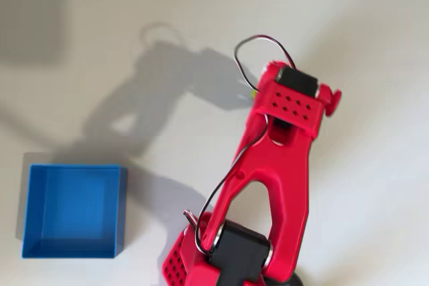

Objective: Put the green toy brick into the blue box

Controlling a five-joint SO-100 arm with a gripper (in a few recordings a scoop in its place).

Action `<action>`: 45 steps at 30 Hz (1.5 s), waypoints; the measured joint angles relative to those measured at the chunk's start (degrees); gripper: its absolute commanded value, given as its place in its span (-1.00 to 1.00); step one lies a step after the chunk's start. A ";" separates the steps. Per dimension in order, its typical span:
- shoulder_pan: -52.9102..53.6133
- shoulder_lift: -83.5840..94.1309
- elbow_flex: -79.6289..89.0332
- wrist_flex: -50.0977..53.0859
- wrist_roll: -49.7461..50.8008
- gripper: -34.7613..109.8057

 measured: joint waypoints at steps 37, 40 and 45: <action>-73.21 0.00 -28.83 32.87 -5.19 -0.52; -76.55 0.00 -28.83 34.63 -3.87 -0.52; -79.01 0.00 -25.75 35.60 -2.02 -0.52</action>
